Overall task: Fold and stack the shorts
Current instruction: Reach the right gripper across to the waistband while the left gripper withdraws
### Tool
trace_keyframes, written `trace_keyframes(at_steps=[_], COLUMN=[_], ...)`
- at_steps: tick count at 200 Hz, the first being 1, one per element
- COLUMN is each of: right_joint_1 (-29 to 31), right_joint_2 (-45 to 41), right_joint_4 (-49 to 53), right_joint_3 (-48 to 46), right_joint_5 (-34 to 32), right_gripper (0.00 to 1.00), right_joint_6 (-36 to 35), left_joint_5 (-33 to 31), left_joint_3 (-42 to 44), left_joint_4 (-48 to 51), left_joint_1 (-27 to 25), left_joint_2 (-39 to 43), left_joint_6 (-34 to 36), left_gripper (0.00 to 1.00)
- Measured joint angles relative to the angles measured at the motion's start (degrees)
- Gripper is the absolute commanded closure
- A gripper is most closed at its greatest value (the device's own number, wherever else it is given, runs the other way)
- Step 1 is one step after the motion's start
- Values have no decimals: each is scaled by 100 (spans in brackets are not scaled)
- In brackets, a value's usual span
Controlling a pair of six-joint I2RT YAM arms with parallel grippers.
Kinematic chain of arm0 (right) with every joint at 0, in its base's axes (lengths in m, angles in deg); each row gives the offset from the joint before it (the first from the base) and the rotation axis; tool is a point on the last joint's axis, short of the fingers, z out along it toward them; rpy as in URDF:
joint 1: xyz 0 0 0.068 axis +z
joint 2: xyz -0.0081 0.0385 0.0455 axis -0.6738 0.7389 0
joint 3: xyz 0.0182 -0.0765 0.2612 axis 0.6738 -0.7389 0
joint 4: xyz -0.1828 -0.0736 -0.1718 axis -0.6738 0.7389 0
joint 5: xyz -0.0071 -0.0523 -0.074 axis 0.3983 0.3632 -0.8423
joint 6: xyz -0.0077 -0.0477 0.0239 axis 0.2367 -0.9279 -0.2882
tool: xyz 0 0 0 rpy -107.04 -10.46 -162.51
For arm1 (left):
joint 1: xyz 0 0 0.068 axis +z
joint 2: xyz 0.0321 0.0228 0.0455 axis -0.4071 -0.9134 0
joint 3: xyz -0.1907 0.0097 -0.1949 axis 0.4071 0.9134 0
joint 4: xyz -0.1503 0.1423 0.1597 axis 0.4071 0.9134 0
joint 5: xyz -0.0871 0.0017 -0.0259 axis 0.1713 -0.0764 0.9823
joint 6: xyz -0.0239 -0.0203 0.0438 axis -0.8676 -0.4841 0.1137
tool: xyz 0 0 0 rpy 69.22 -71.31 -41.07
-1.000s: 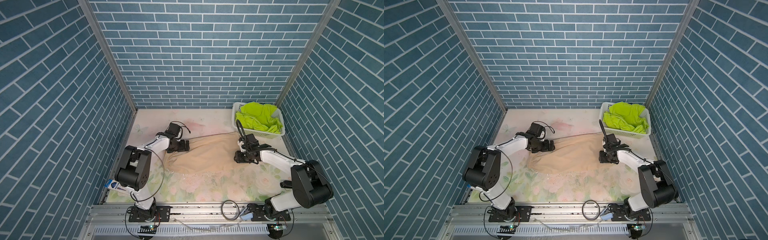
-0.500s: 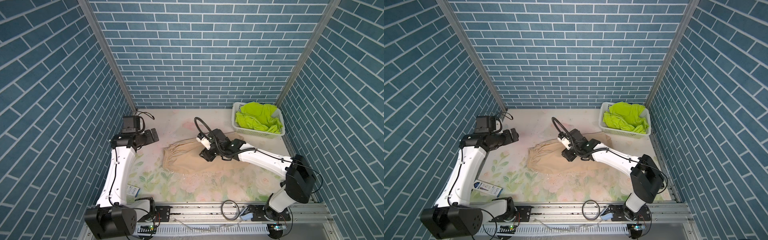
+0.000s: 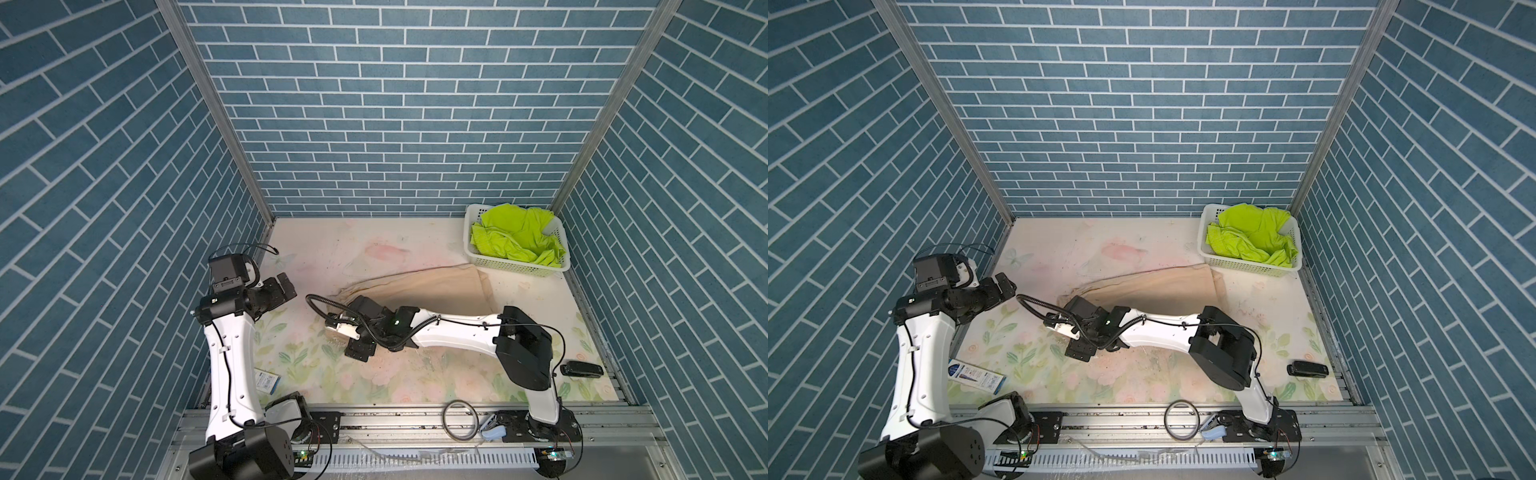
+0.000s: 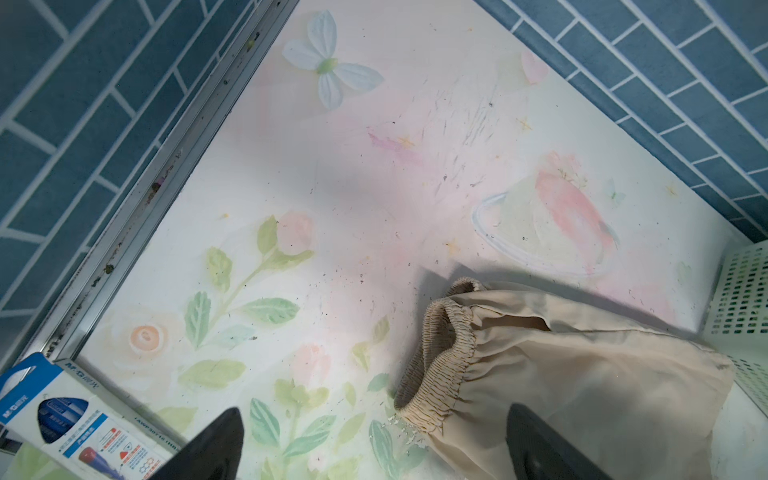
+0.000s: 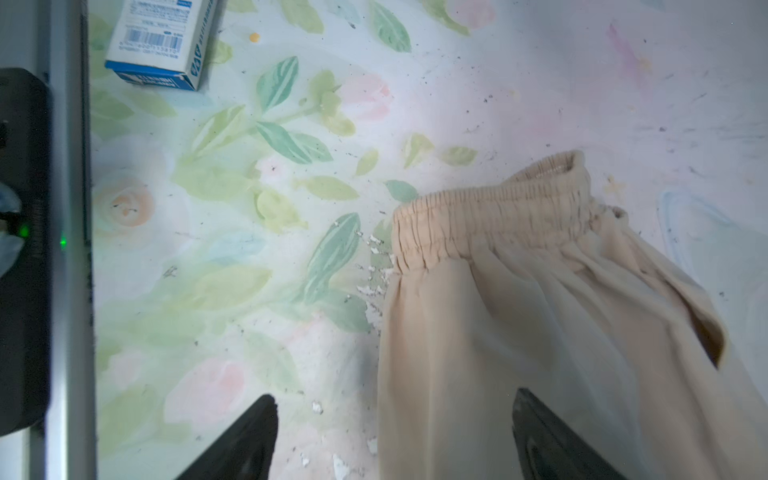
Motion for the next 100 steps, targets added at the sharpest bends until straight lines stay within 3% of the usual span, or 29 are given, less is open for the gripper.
trace_keyframes(at_steps=[61,100], right_joint_1=[162,157], right_joint_2=[1158,1425], right_joint_4=[-37,-328], right_joint_3=[861,1040], right_joint_5=[-1029,-1615], right_gripper=[11,14], right_joint_6=[-662,-988], left_joint_5=[304,369], left_joint_3=[376,664], left_joint_4=[-240,-444], left_joint_1=[232,254], left_joint_2=[-212,-197], left_joint_6=[-31,-223], left_gripper=[0,0])
